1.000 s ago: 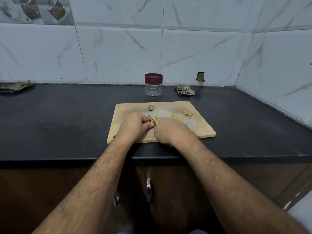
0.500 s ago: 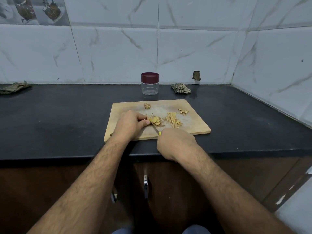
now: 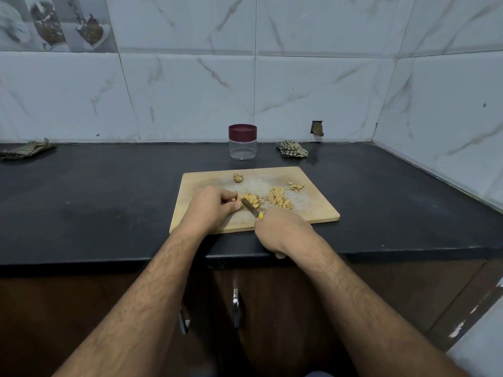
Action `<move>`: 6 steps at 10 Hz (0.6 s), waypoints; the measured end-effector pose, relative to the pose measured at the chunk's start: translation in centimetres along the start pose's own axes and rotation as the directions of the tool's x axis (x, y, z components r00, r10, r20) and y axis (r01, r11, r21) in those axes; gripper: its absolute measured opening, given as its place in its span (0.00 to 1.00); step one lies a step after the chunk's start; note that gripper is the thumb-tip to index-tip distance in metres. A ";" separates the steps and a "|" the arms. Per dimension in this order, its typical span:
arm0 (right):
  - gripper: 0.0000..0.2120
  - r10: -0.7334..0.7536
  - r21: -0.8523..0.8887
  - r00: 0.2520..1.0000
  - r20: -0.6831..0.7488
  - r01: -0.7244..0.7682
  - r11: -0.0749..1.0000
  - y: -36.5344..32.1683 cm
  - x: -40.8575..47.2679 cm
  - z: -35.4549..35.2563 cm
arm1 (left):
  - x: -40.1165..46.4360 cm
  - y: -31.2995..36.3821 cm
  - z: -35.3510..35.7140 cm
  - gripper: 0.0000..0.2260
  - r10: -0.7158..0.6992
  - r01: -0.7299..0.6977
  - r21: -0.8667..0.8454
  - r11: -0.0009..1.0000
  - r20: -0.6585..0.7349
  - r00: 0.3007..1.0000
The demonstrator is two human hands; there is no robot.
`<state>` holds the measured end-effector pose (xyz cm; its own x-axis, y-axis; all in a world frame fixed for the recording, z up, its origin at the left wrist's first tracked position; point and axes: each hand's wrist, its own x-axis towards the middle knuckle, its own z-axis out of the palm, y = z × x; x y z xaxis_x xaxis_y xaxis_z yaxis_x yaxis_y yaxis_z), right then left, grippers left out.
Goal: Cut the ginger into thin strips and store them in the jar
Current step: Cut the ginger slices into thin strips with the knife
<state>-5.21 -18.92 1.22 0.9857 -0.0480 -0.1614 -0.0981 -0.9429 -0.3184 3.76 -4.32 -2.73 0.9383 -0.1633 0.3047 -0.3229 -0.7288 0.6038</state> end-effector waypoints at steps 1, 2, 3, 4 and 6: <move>0.13 -0.029 0.182 0.999 0.026 0.023 0.983 0.5 0.3 0.0 | -0.2 0.2 0.0 0.14 0.011 -0.011 0.006 1.000 -0.009 1.000; 0.13 -0.010 0.320 0.995 0.096 -0.021 0.947 0.8 0.6 -0.2 | -0.3 0.4 0.1 0.14 0.016 -0.015 0.019 1.000 -0.031 0.999; 0.11 0.002 0.339 0.994 0.108 -0.038 0.940 1.0 0.5 -0.2 | -0.2 0.2 0.2 0.14 0.002 -0.001 0.021 1.000 -0.047 0.999; 0.11 0.006 0.305 0.996 0.094 -0.034 0.952 0.8 0.0 -0.6 | -0.1 0.2 0.3 0.14 0.000 0.001 0.035 0.999 -0.032 0.999; 0.08 -0.023 0.036 0.997 -0.071 0.025 0.999 -0.7 -1.0 -1.1 | 0.0 0.2 0.1 0.10 0.017 -0.019 0.066 0.998 0.020 1.000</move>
<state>-5.93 -18.61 2.66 0.9949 -0.0502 -0.0871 -0.0781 -0.9313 -0.3559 3.69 -4.57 -2.71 0.9348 -0.1893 0.3004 -0.3317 -0.7676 0.5484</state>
